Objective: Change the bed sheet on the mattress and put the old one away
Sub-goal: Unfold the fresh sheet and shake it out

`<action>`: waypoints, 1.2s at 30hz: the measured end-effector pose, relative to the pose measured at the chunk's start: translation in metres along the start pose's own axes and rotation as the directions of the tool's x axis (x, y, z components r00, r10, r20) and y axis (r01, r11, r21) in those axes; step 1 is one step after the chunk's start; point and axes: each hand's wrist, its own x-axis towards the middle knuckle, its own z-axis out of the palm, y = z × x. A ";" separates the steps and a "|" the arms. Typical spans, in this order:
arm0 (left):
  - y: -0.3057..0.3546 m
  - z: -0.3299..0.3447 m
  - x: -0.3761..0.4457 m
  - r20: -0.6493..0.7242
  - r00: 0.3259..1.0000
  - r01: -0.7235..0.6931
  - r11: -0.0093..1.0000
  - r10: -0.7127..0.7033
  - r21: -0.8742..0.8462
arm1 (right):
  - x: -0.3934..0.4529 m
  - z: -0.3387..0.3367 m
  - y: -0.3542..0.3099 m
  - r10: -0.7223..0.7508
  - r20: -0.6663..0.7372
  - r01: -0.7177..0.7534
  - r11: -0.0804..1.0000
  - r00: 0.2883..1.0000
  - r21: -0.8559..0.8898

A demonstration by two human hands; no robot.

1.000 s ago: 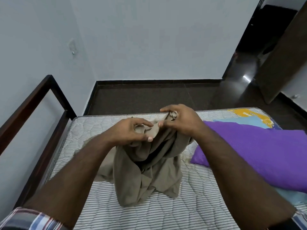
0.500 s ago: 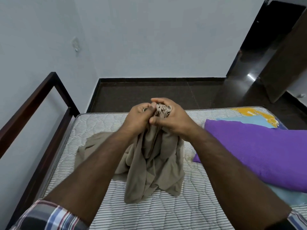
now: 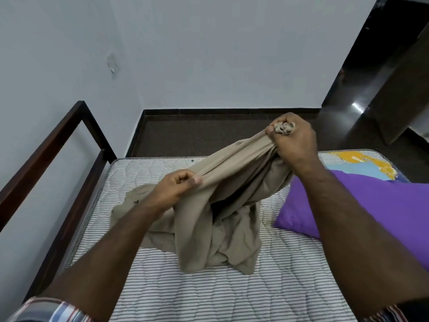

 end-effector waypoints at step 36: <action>0.083 -0.029 0.044 -0.447 0.888 -0.192 0.971 0.110 -0.143 | -0.022 0.033 -0.021 -0.060 0.672 -0.016 0.994 0.738 0.107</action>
